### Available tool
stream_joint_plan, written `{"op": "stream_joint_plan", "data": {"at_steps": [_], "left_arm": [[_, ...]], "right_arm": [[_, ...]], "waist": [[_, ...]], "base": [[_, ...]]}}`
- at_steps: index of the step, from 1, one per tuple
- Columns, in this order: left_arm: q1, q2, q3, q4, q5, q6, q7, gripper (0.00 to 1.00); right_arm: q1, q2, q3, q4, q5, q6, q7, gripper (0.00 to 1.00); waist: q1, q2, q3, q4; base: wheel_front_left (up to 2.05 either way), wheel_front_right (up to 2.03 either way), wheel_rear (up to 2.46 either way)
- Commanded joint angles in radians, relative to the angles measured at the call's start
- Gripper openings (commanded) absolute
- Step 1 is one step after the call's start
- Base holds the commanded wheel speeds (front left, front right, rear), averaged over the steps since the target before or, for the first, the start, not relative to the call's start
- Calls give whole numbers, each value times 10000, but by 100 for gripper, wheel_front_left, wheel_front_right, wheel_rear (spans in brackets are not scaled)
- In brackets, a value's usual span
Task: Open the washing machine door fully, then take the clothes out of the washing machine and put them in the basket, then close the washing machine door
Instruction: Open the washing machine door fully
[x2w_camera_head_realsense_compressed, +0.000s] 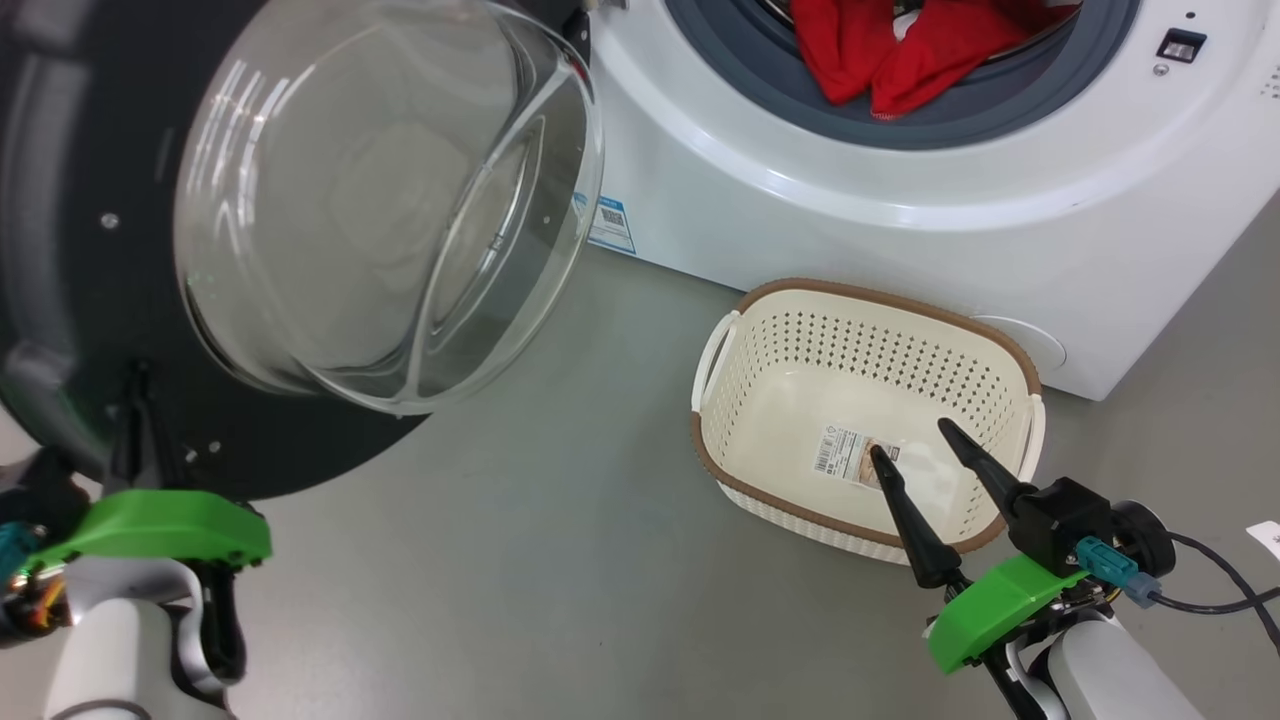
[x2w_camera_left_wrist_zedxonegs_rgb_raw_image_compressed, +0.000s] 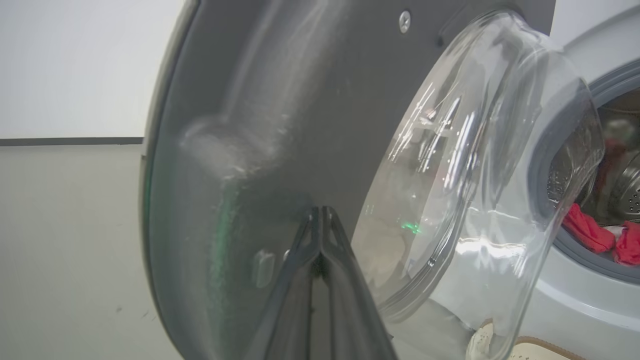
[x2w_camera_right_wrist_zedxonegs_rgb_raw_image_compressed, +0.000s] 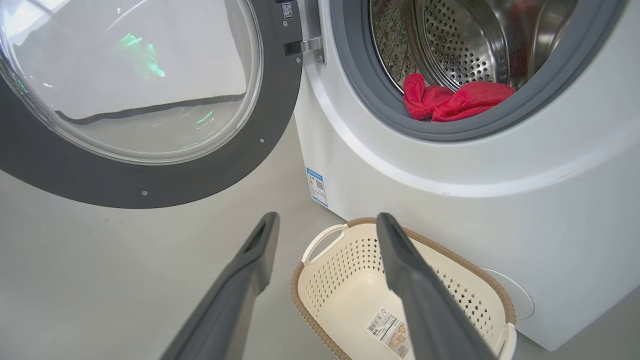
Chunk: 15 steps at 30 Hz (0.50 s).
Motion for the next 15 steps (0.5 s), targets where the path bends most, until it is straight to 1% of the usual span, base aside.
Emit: {"op": "stream_joint_plan", "data": {"at_steps": [1, 8, 13, 15], "left_arm": [[-399, 459, 560, -122, 153, -19, -119, 0], [-807, 445, 1444, 332, 290, -387, -119, 0], [-1076, 434, 1833, 615, 583, -641, -119, 0], [-1267, 527, 1959, 881, 685, -803, -120, 0]], "right_arm": [[-279, -54, 227, -225, -88, 62, -65, 100], [-390, -201, 315, -189, -71, 62, -65, 100], [-423, -278, 341, -163, -75, 62, -65, 100], [-445, -311, 363, -143, -80, 62, -65, 100]], "waist": [[1, 0, 40, -16], [1, 0, 196, -99], [1, 0, 278, -128], [1, 0, 308, -135]], "base": [[0, 0, 0], [0, 0, 0], [0, 0, 0], [0, 0, 0]]}}
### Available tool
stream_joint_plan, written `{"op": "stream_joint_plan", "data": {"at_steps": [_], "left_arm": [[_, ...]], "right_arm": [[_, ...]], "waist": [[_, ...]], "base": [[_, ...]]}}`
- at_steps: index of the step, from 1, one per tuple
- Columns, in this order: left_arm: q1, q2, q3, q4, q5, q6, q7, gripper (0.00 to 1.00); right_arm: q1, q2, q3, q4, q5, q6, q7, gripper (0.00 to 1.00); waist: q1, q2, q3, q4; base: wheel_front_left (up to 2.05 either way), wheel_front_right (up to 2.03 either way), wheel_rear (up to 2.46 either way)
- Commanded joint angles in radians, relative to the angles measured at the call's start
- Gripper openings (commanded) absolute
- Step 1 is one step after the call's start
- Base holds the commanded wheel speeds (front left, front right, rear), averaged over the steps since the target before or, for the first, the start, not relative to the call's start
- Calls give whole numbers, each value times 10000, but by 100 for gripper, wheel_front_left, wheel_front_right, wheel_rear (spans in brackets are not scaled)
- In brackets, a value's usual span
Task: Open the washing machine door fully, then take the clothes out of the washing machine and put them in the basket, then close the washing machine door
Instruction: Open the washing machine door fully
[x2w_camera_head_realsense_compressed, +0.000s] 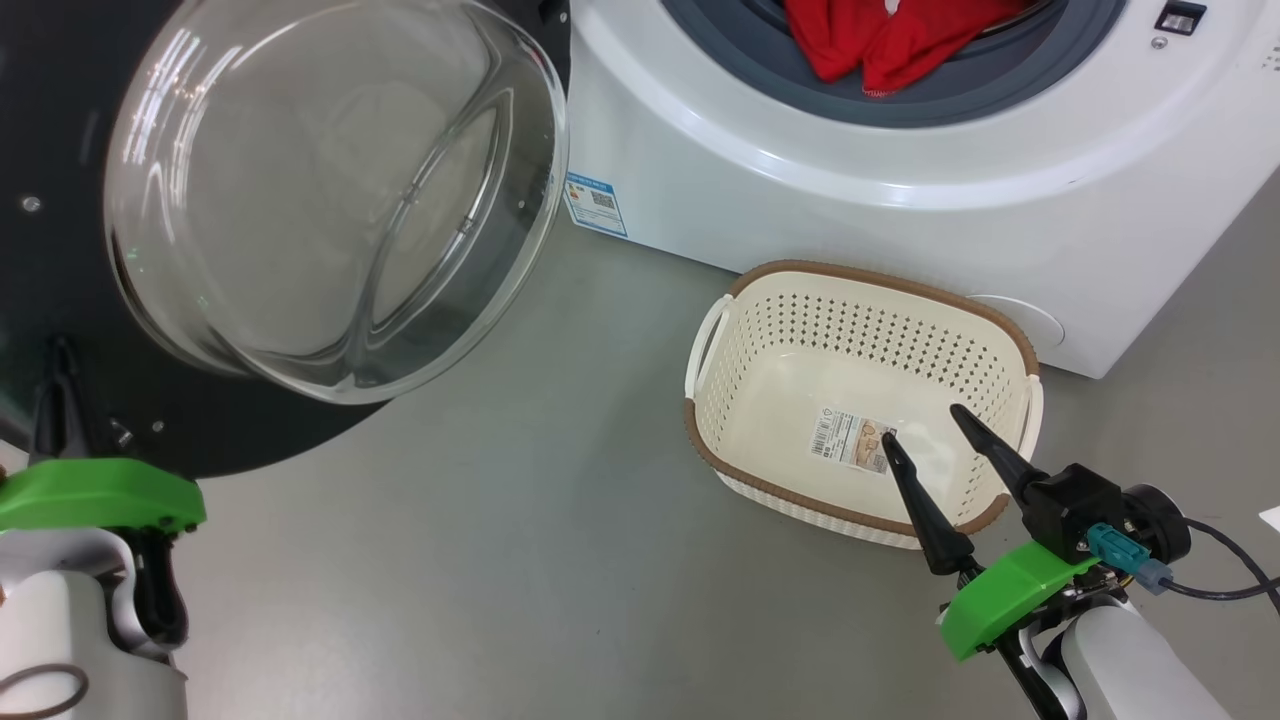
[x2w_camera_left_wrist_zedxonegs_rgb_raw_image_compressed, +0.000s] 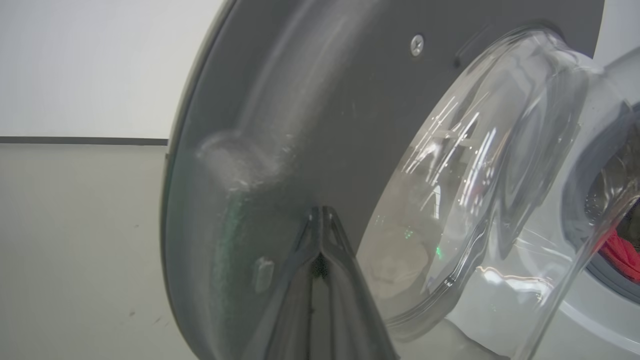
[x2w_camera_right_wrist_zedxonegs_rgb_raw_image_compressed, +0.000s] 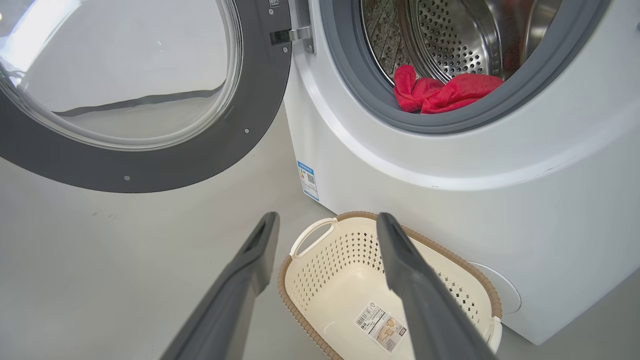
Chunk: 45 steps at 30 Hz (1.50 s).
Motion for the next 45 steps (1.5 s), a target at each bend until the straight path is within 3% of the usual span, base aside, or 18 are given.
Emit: {"op": "stream_joint_plan", "data": {"at_steps": [1, 16, 17, 19, 20, 21, 33, 40, 45], "left_arm": [[-386, 578, 441, -103, 153, -48, -85, 0], [-433, 216, 1078, -186, 805, -454, -85, 0], [-380, 157, 1028, -270, 858, -511, -85, 26], [-289, 61, 924, -515, 953, -611, -85, 56], [-255, 30, 871, -750, 1017, -661, -85, 91], [-209, -9, 833, -1017, 1062, -703, -85, 100], [502, -381, 152, -3296, 655, -1107, -85, 100], [1094, -425, -1080, -4063, 323, -1183, -85, 100], [1571, -154, -1949, -4287, 222, -1191, -86, 100]], "right_arm": [[-229, -31, 292, -186, -73, 63, -65, 100], [-436, 65, 286, -139, 10, 63, -65, 100], [-420, 103, 245, -155, 1, 63, -65, 100], [-375, 179, 160, -185, -10, 63, -65, 100], [-352, 220, 112, -199, -12, 63, -65, 100], [-330, 259, 66, -212, -15, 63, -65, 100], [-96, 580, -769, -666, -458, 63, -65, 100], [111, 834, -1555, -1328, -896, 63, -65, 100], [264, 974, -1939, -1828, -1041, 63, -65, 100]], "waist": [[0, -1, 15, -7], [0, -1, -101, -144], [0, -1, -146, -147], [0, -1, -240, -160], [0, -1, -290, -172], [0, -1, -346, -189], [0, -1, -943, -755], [0, -1, -1199, -1415], [0, -1, -1414, -2072]], "base": [[0, 0, 0], [0, 0, 0], [0, 0, 0], [0, 0, 0], [0, 0, 0], [0, 0, 0], [0, 0, 0], [0, 0, 0], [0, 0, 0]]}}
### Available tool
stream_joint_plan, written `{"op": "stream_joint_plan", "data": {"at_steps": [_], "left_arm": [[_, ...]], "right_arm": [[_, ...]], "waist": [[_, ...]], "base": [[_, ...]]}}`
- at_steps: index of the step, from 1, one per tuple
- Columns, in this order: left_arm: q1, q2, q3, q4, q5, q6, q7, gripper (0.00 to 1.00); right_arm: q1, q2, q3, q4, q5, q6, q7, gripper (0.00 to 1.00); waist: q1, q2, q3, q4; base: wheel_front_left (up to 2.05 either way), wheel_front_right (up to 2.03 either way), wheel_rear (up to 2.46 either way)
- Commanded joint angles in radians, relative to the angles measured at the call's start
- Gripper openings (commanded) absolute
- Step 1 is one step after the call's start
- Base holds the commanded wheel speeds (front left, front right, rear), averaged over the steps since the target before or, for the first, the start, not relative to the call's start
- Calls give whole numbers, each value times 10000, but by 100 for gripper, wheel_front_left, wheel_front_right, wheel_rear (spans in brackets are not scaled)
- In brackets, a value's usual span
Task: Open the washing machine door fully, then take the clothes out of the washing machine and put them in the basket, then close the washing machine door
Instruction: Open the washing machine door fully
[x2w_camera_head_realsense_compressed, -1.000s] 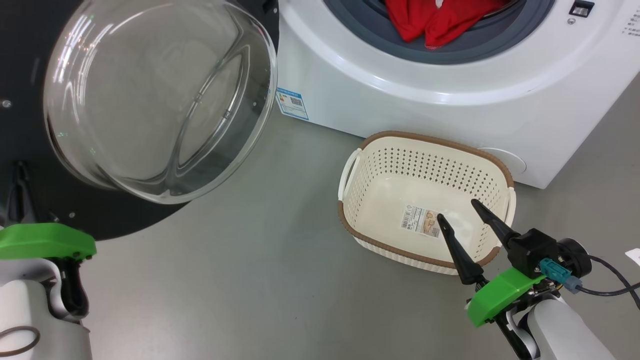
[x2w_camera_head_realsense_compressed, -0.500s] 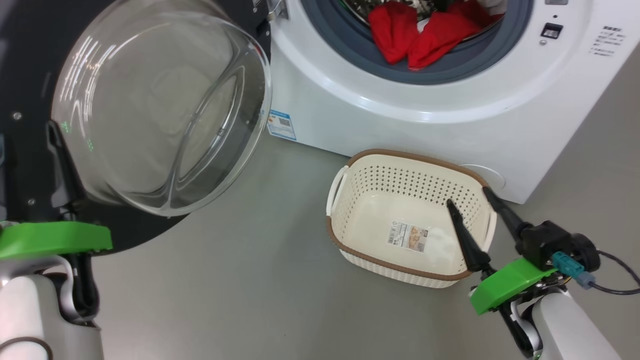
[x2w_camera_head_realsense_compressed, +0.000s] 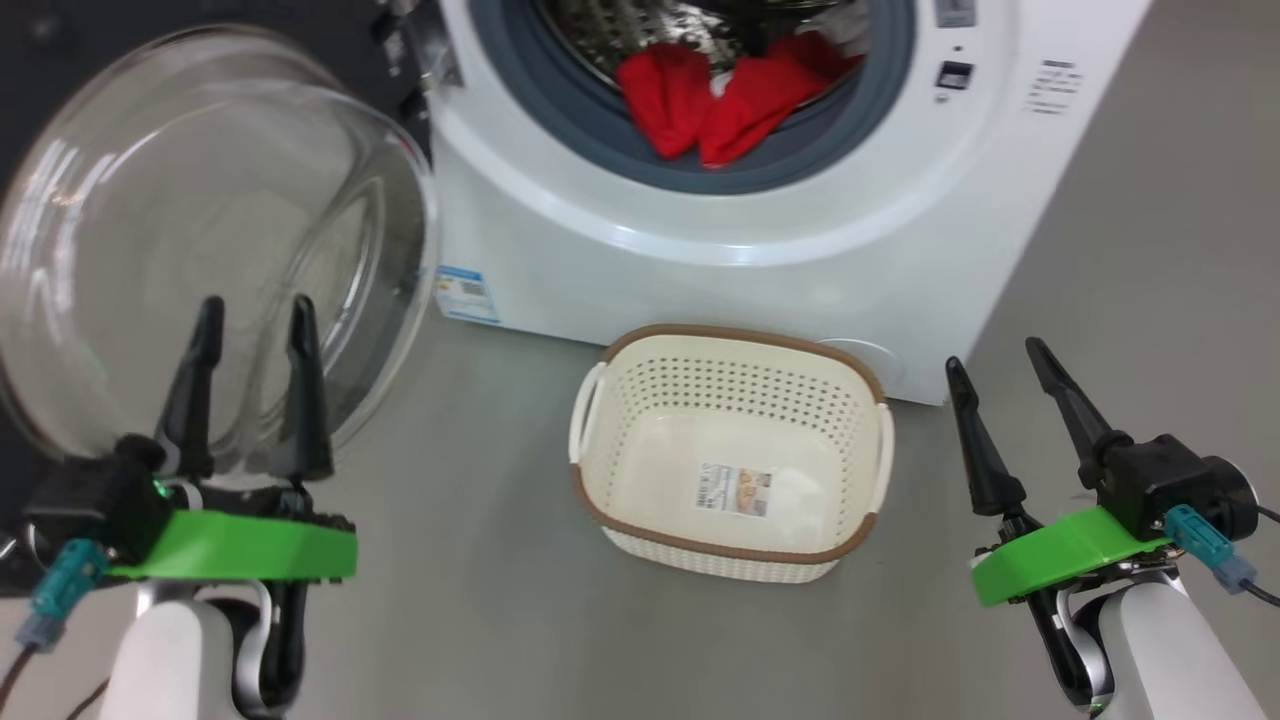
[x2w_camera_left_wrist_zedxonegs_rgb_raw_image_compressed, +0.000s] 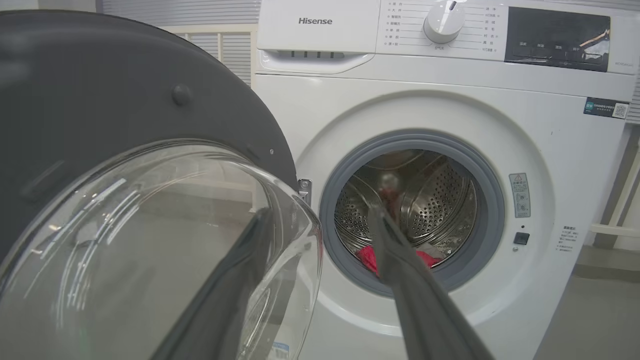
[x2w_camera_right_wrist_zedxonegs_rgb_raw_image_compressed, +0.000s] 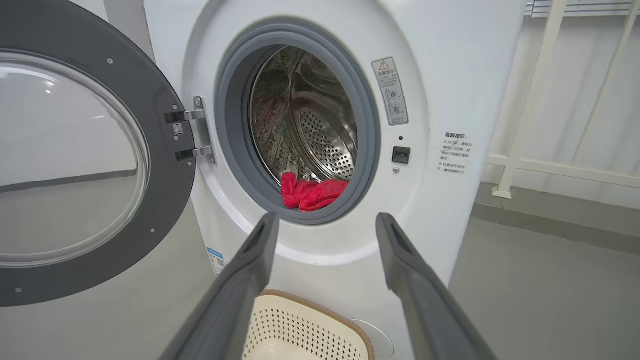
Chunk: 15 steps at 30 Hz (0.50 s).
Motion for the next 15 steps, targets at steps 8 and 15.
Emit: {"op": "stream_joint_plan", "data": {"at_steps": [8, 15], "left_arm": [[853, 841, -422, -16, -147, -56, -47, 100], [1494, 850, -313, 59, 183, -2, -47, 100]], "right_arm": [[356, 173, -201, -1113, -128, 62, -65, 100], [628, 185, -229, -1297, 17, 62, -65, 100]], "waist": [[0, -1, -592, -1704], [0, -1, -831, -2560]], "base": [[0, 0, 0], [0, 0, 0]]}}
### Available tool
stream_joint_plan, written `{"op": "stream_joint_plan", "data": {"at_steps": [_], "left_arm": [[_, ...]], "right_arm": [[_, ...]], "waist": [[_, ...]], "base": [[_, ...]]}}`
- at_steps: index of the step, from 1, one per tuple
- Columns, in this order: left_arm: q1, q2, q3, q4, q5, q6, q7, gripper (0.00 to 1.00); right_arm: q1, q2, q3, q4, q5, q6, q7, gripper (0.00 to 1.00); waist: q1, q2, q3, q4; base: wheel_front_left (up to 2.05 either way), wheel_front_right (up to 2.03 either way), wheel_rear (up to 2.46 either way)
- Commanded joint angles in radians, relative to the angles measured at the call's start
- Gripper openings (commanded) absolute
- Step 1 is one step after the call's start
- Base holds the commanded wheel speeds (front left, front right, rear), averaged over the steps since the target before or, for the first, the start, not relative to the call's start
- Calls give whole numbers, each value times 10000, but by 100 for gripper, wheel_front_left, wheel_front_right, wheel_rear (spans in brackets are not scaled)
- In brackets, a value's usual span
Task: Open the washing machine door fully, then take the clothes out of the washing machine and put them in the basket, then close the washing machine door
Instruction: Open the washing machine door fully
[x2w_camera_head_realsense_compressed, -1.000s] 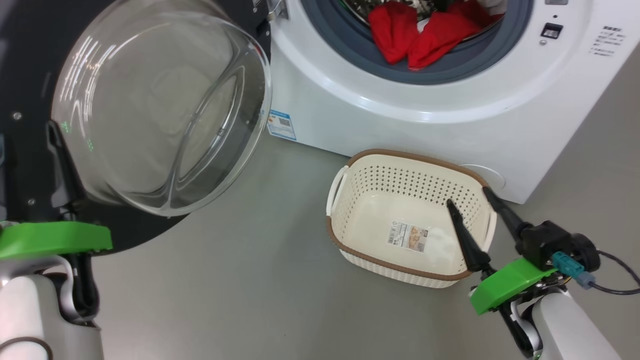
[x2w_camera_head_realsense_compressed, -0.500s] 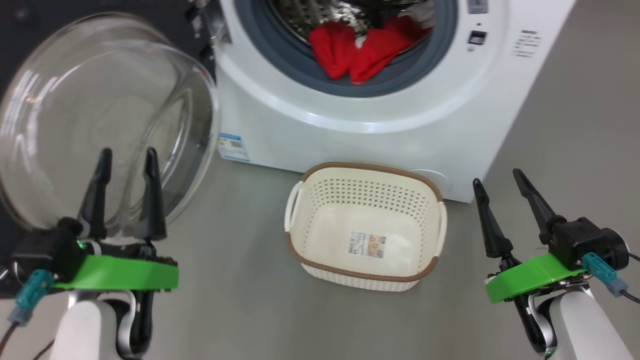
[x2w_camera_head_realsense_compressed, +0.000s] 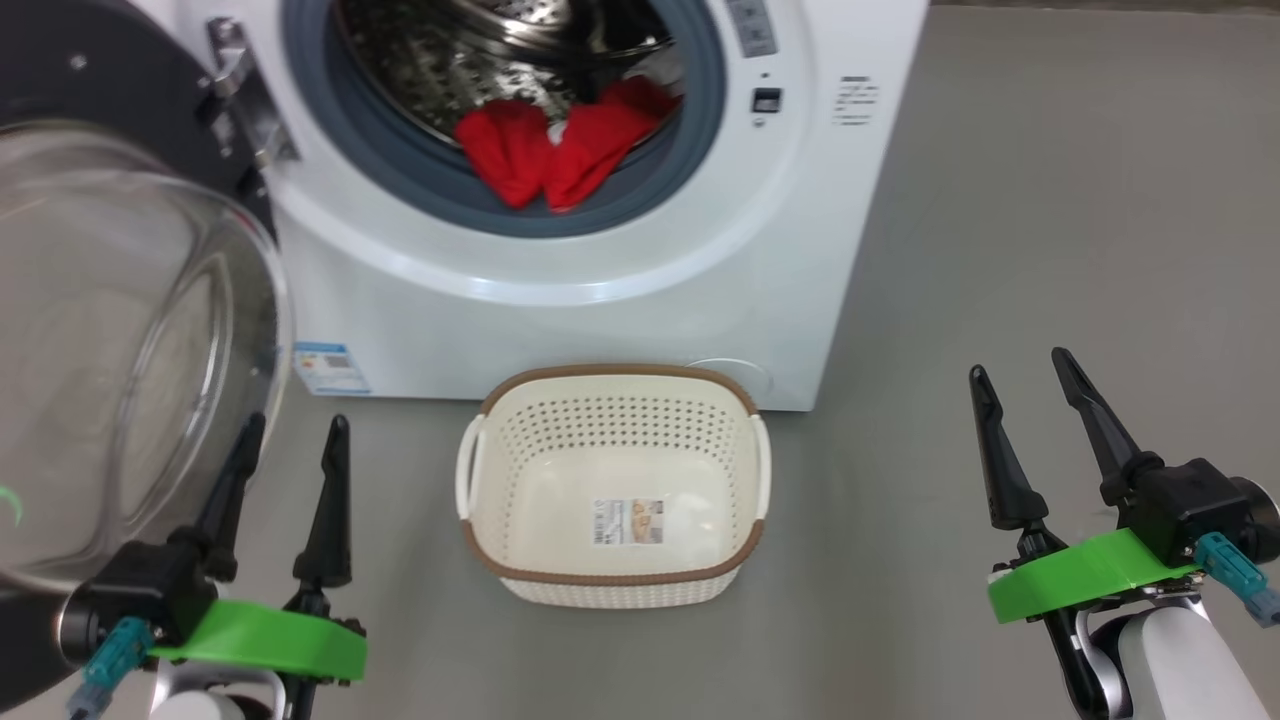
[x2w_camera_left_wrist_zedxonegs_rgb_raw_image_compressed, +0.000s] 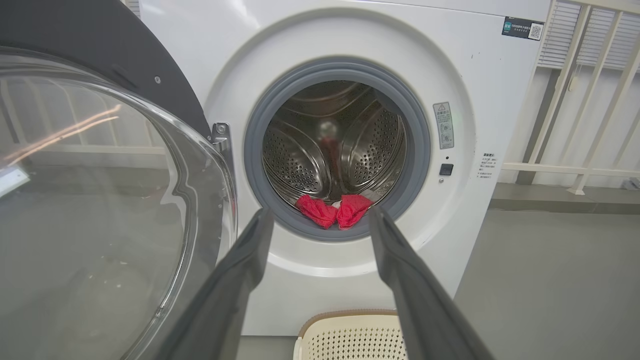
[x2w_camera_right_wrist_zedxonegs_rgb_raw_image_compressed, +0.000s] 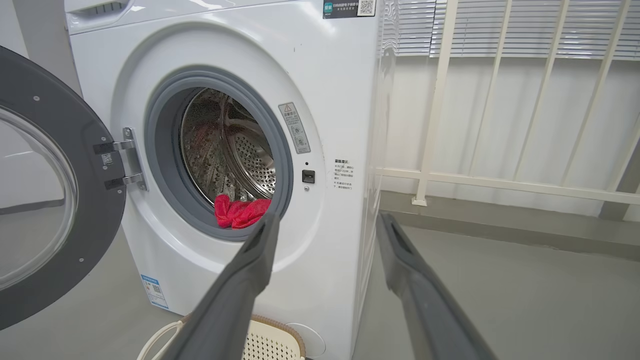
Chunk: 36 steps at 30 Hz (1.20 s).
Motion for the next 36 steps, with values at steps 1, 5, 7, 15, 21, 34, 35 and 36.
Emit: {"op": "stream_joint_plan", "data": {"at_steps": [1, 5, 7, 15, 21, 34, 35, 36], "left_arm": [[75, 181, 427, -214, 127, 20, -49, 100], [339, 90, 509, -255, 283, 38, -49, 100], [423, 59, 534, -242, 336, 31, -49, 100], [673, -53, 679, -176, 493, 9, -49, 100], [909, -63, 846, -89, 623, -8, -49, 100], [1103, -217, 1027, 155, 560, -25, -49, 100], [1101, -242, 1057, 137, 484, -27, -49, 100], [1103, -258, 1070, 112, 443, -28, -49, 100]], "right_arm": [[32, 25, 180, -276, 23, 62, -63, 100], [125, 26, 185, -270, 55, 62, -63, 100], [154, 26, 242, -286, 95, 62, -63, 100], [257, 27, 511, -297, 181, 62, -63, 100], [376, 27, 626, -301, 149, 62, -63, 100], [555, -23, 446, -249, 132, 62, -63, 100], [561, -20, 434, -247, 135, 62, -63, 100], [567, -17, 428, -244, 139, 62, -63, 100]], "waist": [[-1, -1, -290, -643], [-1, -1, -309, -961], [-1, -1, -317, -1102], [-1, -1, -456, -1520], [-1, -1, -601, -1770], [-1, -1, -701, -1799], [-1, -1, -705, -1787], [-1, -1, -711, -1778]], "base": [[0, 0, 0], [0, 0, 0], [0, 0, 0], [0, 0, 0], [0, 0, 0], [0, 0, 0], [0, 0, 0], [0, 0, 0]]}}
